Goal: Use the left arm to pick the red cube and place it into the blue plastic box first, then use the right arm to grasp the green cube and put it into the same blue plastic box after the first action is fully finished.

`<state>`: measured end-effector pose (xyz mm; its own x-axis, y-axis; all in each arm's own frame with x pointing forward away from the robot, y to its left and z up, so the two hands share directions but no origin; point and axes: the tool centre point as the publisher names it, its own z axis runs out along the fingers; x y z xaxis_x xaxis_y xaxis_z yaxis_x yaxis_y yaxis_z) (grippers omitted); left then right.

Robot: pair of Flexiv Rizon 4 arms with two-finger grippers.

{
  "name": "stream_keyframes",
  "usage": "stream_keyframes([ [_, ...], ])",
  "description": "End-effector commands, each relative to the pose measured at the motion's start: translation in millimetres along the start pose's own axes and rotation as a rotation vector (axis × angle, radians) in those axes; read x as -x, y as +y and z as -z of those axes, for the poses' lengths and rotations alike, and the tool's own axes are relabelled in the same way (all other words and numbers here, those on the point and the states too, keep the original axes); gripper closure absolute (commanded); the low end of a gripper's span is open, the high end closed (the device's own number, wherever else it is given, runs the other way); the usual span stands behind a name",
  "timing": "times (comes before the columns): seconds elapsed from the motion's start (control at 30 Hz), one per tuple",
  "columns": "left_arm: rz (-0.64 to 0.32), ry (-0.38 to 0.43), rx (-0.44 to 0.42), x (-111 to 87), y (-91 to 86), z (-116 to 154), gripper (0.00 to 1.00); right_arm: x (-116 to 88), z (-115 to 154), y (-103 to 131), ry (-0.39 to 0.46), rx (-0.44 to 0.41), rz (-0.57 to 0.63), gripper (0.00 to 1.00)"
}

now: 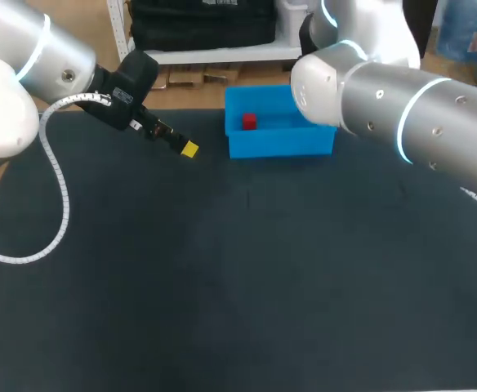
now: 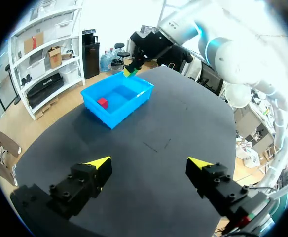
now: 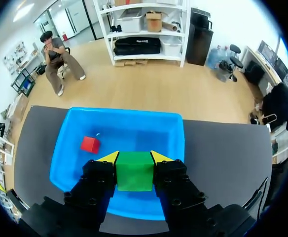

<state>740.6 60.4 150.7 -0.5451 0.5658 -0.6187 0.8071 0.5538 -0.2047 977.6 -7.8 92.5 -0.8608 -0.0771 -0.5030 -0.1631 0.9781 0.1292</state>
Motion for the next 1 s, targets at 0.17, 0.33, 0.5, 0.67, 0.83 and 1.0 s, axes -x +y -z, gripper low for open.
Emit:
stream_keyframes([
  [0.17,-0.003,-0.006,-0.001,-1.6,0.0,0,0.0,26,-24,-1,0.154,-0.003,-0.008,1.0],
  [0.33,-0.003,-0.006,-0.001,-1.6,0.0,0,0.0,25,-24,-1,0.151,-0.005,-0.009,0.42],
  [0.5,-0.003,-0.006,-0.001,-1.6,0.0,0,0.0,23,-25,-2,0.145,-0.01,-0.009,0.0],
  [0.67,-0.003,-0.006,-0.001,-1.6,0.0,0,0.0,24,-24,-2,0.143,-0.012,-0.01,0.0],
  [0.83,-0.003,-0.006,-0.001,-1.6,0.0,0,0.0,26,-20,-3,0.139,-0.013,-0.011,0.0],
  [1.0,-0.003,-0.006,-0.001,-1.6,0.0,0,0.0,32,-15,-3,0.129,-0.012,-0.012,0.0],
])
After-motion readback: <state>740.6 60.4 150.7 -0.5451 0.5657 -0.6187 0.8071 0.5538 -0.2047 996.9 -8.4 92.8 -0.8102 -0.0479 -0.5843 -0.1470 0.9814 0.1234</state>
